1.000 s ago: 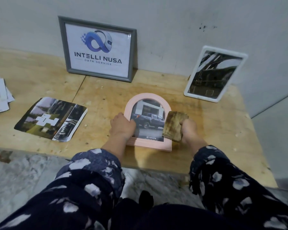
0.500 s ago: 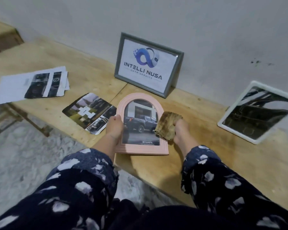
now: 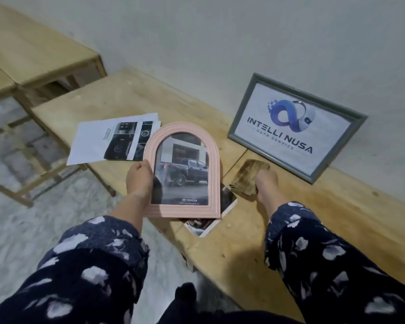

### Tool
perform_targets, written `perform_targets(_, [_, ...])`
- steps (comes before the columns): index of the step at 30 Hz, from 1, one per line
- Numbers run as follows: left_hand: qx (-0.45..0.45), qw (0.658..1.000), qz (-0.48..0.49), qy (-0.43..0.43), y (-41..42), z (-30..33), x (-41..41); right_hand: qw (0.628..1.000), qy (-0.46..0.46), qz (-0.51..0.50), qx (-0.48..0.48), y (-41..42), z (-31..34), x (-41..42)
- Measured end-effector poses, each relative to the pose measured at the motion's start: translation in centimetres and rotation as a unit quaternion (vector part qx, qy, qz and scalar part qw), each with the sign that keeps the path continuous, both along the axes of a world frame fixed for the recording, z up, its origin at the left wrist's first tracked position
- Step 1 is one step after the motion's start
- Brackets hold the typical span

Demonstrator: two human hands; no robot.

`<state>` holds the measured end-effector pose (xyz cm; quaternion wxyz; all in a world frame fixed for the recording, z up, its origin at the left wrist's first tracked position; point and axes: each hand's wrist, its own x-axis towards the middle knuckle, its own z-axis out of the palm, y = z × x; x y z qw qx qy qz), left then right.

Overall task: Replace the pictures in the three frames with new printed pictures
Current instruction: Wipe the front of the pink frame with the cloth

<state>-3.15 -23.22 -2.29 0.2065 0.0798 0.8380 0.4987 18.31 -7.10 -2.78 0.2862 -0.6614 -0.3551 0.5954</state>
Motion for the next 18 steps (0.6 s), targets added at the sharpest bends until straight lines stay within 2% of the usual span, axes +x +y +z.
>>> perform_targets(4, [0.033, 0.998, 0.002, -0.046, 2.2, -0.1, -3.7, 0.999, -0.039, 0.017, 0.009, 1.7, -2.8, -3.3])
perform_targets(6, [0.028, 0.998, -0.016, -0.054, 3.3, -0.1, -4.7, 0.984, -0.159, 0.061, 0.049, 1.6, -3.2, -4.0])
perform_targets(8, [0.028, 0.997, -0.036, -0.056, 4.2, -0.2, -5.3, 0.926, -0.331, 0.13, 0.126, 1.2, -2.8, -4.2])
perform_targets(9, [0.028, 0.997, -0.049, -0.058, 4.9, -0.2, -5.5, 0.896, -0.386, 0.143, 0.164, 1.0, -2.4, -4.3])
perform_targets(10, [0.028, 0.996, -0.063, -0.059, 5.5, -0.1, -5.5, 0.885, -0.4, 0.137, 0.196, 0.9, -2.0, -4.6])
perform_targets(11, [0.027, 0.994, -0.084, -0.059, 6.4, 0.0, -5.3, 0.885, -0.386, 0.129, 0.224, 1.1, -1.4, -4.8])
perform_targets(13, [0.034, 0.99, -0.116, -0.067, 7.9, 0.5, -4.4, 0.914, -0.284, 0.138, 0.255, 1.4, -0.4, -5.3])
perform_targets(16, [0.06, 0.983, -0.151, -0.091, 10.3, 1.3, -2.3, 0.969, -0.094, 0.111, 0.198, 1.5, 1.7, -4.6])
perform_targets(18, [0.08, 0.974, -0.185, -0.1, 12.2, 1.7, 0.0, 0.979, -0.079, 0.062, 0.178, 1.6, 2.6, -2.2])
